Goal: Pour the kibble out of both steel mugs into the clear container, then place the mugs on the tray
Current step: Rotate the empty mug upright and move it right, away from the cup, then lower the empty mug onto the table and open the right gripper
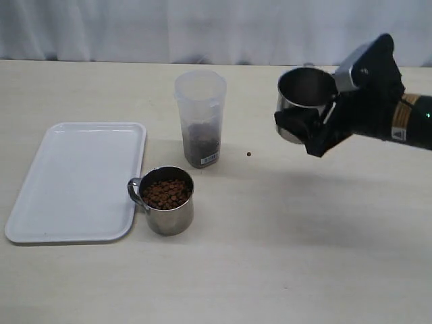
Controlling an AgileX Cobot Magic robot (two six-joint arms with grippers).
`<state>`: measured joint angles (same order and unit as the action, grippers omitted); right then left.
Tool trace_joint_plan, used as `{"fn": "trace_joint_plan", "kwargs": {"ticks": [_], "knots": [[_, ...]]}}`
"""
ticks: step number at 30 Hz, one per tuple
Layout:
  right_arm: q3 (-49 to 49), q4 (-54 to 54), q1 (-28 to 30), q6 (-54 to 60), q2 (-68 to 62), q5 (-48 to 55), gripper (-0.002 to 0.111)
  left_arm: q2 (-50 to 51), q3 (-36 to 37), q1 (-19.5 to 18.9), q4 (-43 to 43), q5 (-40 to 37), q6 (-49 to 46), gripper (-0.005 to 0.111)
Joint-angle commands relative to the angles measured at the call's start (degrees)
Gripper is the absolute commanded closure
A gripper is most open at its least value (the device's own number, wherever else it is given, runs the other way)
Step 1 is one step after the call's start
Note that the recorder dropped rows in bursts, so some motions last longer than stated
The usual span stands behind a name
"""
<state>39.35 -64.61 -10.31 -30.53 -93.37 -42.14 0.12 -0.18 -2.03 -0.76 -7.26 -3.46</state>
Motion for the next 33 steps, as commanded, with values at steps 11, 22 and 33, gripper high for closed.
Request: {"fn": "trace_joint_plan", "kwargs": {"ticks": [11,22,33], "knots": [[-0.8,-4.6,3.5,8.9,-23.4,-14.9,0.104,-0.1,0.2,0.1,-0.1,0.3,0.3,0.107],[3.3,-5.1,3.5,14.1,-31.9,-18.1,0.104,-0.1,0.2,0.1,-0.1,0.3,0.3,0.107],[3.3,-6.8,3.5,15.0,-31.9,-18.8,0.078,-0.1,0.2,0.1,-0.1,0.3,0.3,0.107]]}}
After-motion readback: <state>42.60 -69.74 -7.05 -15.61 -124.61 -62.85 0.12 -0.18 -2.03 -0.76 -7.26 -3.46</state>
